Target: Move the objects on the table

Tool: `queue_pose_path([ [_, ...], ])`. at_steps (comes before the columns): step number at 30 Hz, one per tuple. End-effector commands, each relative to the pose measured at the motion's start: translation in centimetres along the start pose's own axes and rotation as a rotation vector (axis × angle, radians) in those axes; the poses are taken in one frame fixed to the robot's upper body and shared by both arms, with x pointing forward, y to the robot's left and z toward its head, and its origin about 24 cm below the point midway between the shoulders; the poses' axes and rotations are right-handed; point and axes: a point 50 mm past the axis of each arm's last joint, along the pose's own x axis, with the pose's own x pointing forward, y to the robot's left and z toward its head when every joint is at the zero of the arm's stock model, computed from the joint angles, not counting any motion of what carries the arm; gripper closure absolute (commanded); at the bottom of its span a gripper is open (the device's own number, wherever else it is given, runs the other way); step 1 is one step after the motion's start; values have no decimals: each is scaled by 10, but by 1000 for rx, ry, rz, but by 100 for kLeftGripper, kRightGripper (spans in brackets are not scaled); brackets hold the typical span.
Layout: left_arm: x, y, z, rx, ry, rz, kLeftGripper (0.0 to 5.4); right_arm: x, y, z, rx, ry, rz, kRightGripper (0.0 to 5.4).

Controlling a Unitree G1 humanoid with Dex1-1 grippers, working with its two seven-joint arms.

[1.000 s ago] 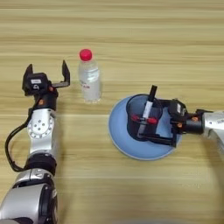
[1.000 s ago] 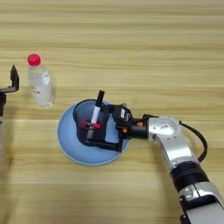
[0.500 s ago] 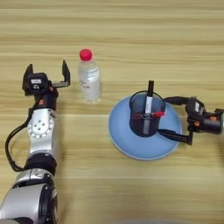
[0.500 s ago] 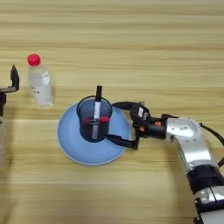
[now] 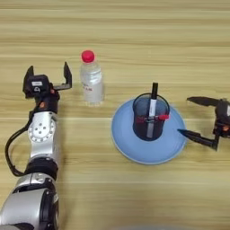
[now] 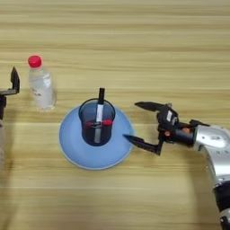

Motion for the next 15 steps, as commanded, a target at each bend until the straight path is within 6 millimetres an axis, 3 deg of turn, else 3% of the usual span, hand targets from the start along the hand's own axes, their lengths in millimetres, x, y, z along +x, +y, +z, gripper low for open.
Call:
queue_pose_path([
  [1, 3, 1, 0, 8, 7, -9, 3, 3, -13, 10, -8, -98, -146, 0],
  [9, 1, 4, -2, 12, 24, -36, 3, 11, -38, 15, -4, -212, -484, 0],
  [15, -4, 5, -6, 18, 41, -61, 3, 15, -49, 0, 71, -245, -766, 0],
])
